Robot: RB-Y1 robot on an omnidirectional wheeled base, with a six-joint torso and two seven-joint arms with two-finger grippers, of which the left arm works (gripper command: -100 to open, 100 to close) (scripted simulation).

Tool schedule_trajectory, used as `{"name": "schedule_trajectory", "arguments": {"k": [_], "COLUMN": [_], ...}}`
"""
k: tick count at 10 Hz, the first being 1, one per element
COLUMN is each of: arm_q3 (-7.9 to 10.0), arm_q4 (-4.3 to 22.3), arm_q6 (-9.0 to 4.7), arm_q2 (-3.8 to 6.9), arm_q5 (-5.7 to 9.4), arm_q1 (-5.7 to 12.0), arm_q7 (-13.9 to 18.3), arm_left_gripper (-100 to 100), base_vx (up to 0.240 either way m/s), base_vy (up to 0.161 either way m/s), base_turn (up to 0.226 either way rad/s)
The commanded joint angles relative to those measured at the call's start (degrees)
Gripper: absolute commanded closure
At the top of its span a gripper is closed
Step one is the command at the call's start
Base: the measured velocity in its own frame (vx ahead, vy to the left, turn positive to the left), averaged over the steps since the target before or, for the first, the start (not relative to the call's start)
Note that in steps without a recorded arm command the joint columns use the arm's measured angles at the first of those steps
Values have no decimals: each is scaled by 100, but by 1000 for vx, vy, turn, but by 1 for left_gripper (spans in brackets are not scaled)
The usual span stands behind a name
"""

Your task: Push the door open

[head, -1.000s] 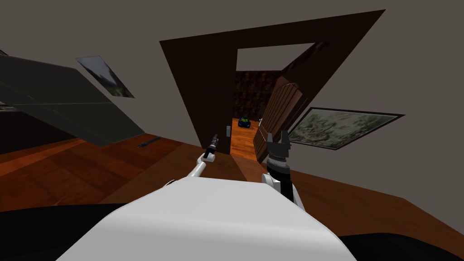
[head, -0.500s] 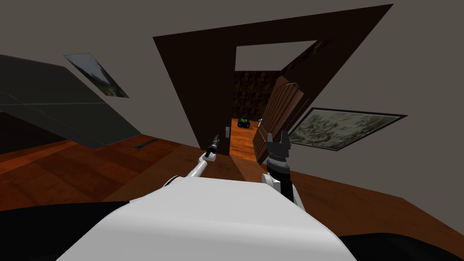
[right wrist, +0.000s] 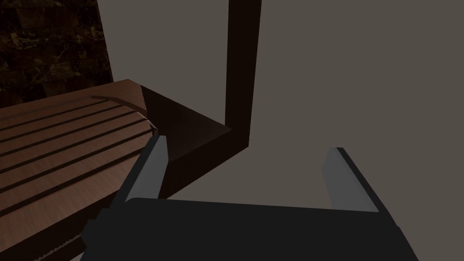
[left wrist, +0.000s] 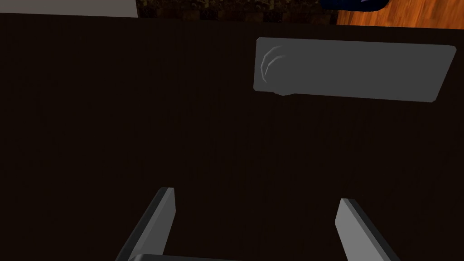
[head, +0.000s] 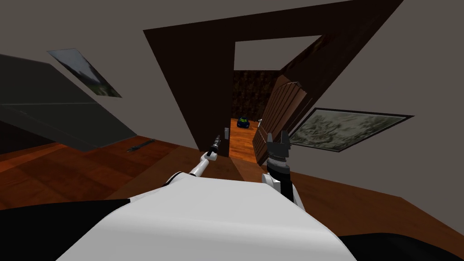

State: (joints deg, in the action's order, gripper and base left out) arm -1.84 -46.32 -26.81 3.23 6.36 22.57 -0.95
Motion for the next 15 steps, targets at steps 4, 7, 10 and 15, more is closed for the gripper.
{"name": "schedule_trajectory", "arguments": {"k": [4,7,10,15], "arm_q3": [-6,-3,24,73], "arm_q4": [577,782,826,862], "arm_q6": [-6,-29,-56,-85], "arm_q2": [-62,-73,3,10], "arm_q5": [7,13,21,35], "arm_q1": [331,456,460,448], "arm_q7": [5,12,7,-10], "arm_left_gripper": [-100,-100,-100,-100], "base_vx": [81,66,145,195], "base_vy": [-5,-7,-13,-29], "base_turn": [-24,-15,-21,-23]}}
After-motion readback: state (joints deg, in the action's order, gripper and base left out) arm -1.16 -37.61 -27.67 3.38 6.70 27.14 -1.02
